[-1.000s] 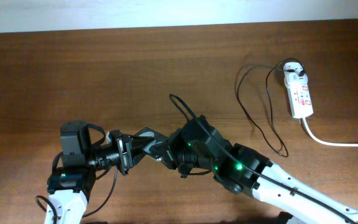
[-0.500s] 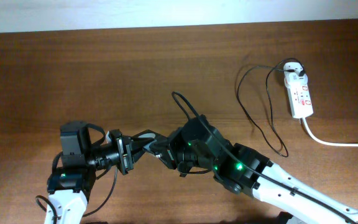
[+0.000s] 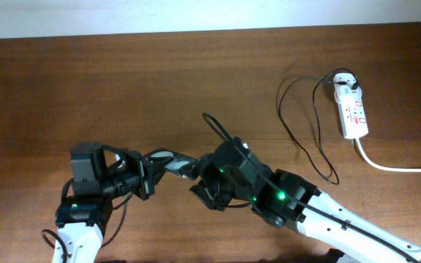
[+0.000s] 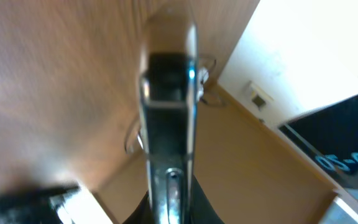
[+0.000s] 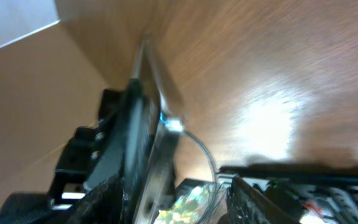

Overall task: Plug charger to phone and switch on socket
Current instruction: 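Open the right gripper and release the phone to the left gripper, then move the right gripper toward the black charging cable on the table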

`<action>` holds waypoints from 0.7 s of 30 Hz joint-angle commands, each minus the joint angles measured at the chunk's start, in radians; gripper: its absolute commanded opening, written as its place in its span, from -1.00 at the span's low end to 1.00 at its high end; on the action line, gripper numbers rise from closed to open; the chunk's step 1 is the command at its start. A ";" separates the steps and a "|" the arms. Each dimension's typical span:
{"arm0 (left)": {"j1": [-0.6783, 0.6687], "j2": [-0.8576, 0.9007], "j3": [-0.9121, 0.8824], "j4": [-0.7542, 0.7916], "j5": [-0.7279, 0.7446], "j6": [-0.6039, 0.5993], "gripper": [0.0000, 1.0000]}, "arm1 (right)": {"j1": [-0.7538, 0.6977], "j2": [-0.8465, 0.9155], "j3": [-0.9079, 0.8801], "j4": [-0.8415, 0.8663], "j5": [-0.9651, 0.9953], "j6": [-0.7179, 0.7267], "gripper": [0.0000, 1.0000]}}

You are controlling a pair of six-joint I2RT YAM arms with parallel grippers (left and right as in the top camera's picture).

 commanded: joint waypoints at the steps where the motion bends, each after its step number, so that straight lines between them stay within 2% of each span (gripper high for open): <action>1: 0.004 0.003 0.002 0.008 -0.145 0.255 -1.00 | 0.004 -0.018 0.013 -0.091 0.080 -0.011 0.15; 7: 0.004 0.020 0.002 -0.061 -0.178 0.629 -0.99 | 0.004 -0.018 0.013 -0.299 0.225 -0.032 0.18; 9: 0.004 0.032 0.002 -0.124 -0.178 0.716 -1.00 | 0.004 -0.018 0.013 -0.380 0.308 -0.114 0.26; 13: 0.004 0.071 0.002 -0.278 -0.178 0.897 -1.00 | 0.004 -0.018 0.013 -0.570 0.415 -0.147 0.43; 15: 0.004 0.085 0.002 -0.316 -0.178 0.928 -1.00 | 0.004 -0.018 0.012 -0.648 0.418 -0.147 0.60; 17: 0.004 0.090 0.002 -0.327 -0.178 0.928 -1.00 | 0.004 -0.018 0.010 -0.705 0.418 -0.146 0.68; 21: 0.004 0.090 0.002 -0.344 -0.177 0.927 -1.00 | 0.004 -0.018 0.010 -0.748 0.417 -0.147 0.95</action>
